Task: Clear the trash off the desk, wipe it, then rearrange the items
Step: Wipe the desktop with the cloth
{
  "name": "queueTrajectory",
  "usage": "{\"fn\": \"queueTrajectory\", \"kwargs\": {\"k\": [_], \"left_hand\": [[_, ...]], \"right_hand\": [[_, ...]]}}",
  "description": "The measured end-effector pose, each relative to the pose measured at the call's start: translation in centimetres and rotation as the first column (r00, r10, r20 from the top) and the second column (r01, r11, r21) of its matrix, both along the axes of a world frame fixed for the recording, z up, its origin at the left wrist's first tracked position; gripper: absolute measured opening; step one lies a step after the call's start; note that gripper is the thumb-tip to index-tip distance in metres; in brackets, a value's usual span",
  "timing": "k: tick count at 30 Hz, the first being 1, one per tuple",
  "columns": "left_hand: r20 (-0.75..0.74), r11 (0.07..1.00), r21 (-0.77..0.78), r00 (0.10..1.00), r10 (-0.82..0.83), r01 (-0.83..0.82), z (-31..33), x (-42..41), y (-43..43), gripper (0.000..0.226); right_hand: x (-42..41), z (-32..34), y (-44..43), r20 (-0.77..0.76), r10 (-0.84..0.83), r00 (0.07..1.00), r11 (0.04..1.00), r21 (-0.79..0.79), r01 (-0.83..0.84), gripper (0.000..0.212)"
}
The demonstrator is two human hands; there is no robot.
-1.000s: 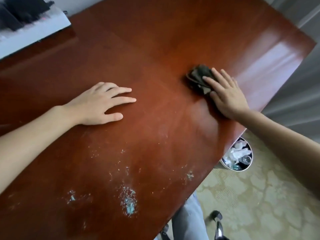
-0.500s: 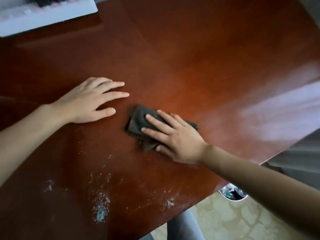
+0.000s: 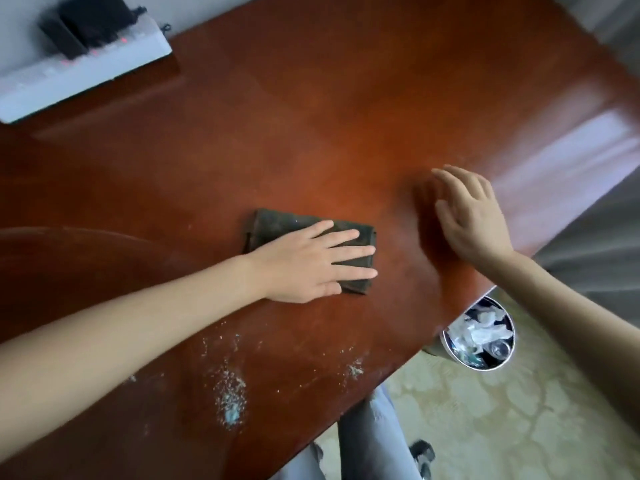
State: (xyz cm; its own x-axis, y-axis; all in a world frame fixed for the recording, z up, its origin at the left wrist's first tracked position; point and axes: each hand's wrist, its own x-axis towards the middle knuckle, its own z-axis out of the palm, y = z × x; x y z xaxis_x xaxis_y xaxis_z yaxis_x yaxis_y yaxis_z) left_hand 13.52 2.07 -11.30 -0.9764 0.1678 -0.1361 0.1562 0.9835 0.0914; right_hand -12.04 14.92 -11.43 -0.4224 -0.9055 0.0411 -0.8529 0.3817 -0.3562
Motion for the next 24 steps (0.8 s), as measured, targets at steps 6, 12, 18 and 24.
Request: {"fn": "queueTrajectory", "kwargs": {"k": [6, 12, 18, 24], "left_hand": [[0.073, 0.99, 0.068, 0.99, 0.119, -0.124, -0.9, -0.4, -3.4, 0.049], [0.041, 0.809, 0.061, 0.811, 0.583, -0.584, -0.2, -1.2, -13.3, 0.047], [0.032, 0.571, 0.048, 0.572, 0.82, -0.82, -0.6, -1.6, -22.6, 0.046], [0.033, 0.464, 0.092, 0.469, 0.883, -0.881, -0.5, -3.0, -24.6, 0.047]], "right_hand": [[1.7, -1.0, -3.6, -0.065, 0.133, 0.989, 0.967, 0.226, -0.115, 0.055], [1.4, -1.0, -6.8, -0.112, 0.222, 0.969, 0.953, 0.237, -0.191, 0.049], [1.6, -1.0, -9.0, -0.097, 0.292, 0.952, 0.94, 0.211, -0.267, 0.056], [3.0, -1.3, -12.3, -0.097, 0.382, 0.919, 0.911, 0.206, -0.357, 0.056]]}}
